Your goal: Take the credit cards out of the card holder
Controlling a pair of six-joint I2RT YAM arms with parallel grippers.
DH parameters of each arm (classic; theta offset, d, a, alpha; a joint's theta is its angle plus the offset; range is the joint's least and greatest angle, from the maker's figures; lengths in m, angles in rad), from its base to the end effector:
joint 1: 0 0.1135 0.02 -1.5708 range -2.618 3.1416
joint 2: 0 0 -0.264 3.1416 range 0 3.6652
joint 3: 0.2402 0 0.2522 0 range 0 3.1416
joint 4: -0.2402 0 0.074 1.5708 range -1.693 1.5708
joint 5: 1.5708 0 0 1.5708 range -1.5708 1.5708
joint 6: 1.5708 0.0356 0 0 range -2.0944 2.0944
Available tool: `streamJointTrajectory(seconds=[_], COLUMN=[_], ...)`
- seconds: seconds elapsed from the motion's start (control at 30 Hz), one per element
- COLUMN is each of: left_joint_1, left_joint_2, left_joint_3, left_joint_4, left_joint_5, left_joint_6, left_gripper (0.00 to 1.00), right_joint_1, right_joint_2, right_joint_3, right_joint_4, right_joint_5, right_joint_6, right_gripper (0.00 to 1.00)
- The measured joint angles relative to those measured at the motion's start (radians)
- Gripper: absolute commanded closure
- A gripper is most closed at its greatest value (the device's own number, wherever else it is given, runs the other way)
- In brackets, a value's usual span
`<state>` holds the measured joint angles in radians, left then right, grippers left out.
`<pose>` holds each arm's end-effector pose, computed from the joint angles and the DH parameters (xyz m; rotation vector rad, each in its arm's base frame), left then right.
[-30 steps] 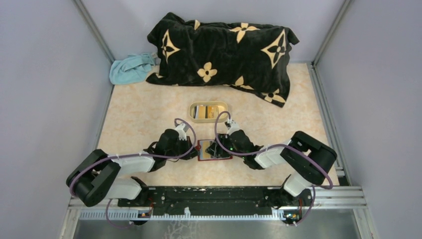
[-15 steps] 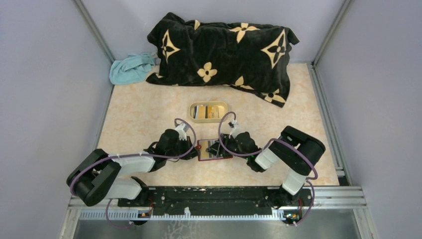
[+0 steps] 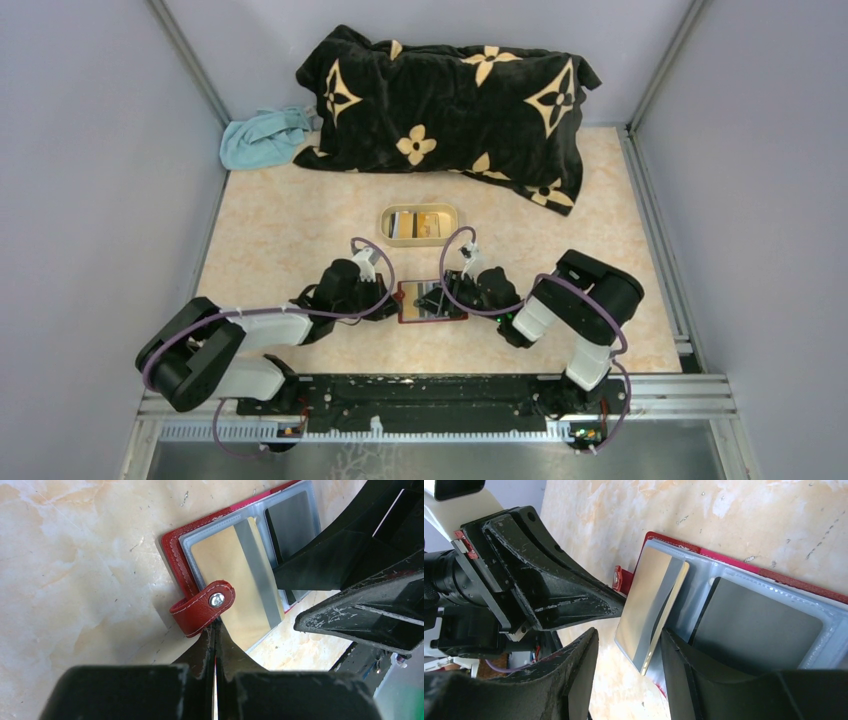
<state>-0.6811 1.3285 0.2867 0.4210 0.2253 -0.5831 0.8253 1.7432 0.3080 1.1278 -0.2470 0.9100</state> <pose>0.1663 -0.1450 0.1254 0.2503 2.3274 -0.9233 0.1708 0.1979 0.1061 -0.1027 2.1289 1.3552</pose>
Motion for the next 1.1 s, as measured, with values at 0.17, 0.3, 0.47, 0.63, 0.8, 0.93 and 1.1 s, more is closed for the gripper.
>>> streamJointTrajectory(seconds=[0.17,0.3,0.47,0.63,0.8,0.93,1.1], left_joint_1=[0.000,0.001,0.001,0.000,0.000,0.000,0.000], left_joint_2=[0.003,0.009,0.017,0.026,0.026,0.026,0.026], left_joint_3=[0.000,0.001,0.004,0.008,0.009,0.010,0.010], left_joint_4=[0.004,0.009,0.017,0.023,0.021,0.018,0.018], left_joint_5=[0.001,0.005,0.005,0.010,0.011,0.011,-0.005], left_joint_6=[0.000,0.000,0.000,-0.001,-0.001,-0.001,-0.006], left_gripper=[1.00,1.00,1.00,1.00,1.00,1.00,1.00], right_joint_1=[-0.005,-0.005,-0.005,-0.003,-0.003,-0.003,-0.014], right_joint_2=[0.030,0.054,0.066,0.067,0.096,0.098,0.090], right_joint_3=[0.000,0.002,0.002,0.002,0.011,0.013,0.006], right_joint_4=[0.046,0.081,0.113,0.120,0.135,0.138,0.137], right_joint_5=[-0.011,-0.021,-0.045,-0.069,-0.089,-0.095,-0.103], right_joint_6=[0.002,0.011,0.026,0.027,0.035,0.037,0.036], right_gripper=[0.53,0.60,0.65,0.63,0.63,0.63,0.65])
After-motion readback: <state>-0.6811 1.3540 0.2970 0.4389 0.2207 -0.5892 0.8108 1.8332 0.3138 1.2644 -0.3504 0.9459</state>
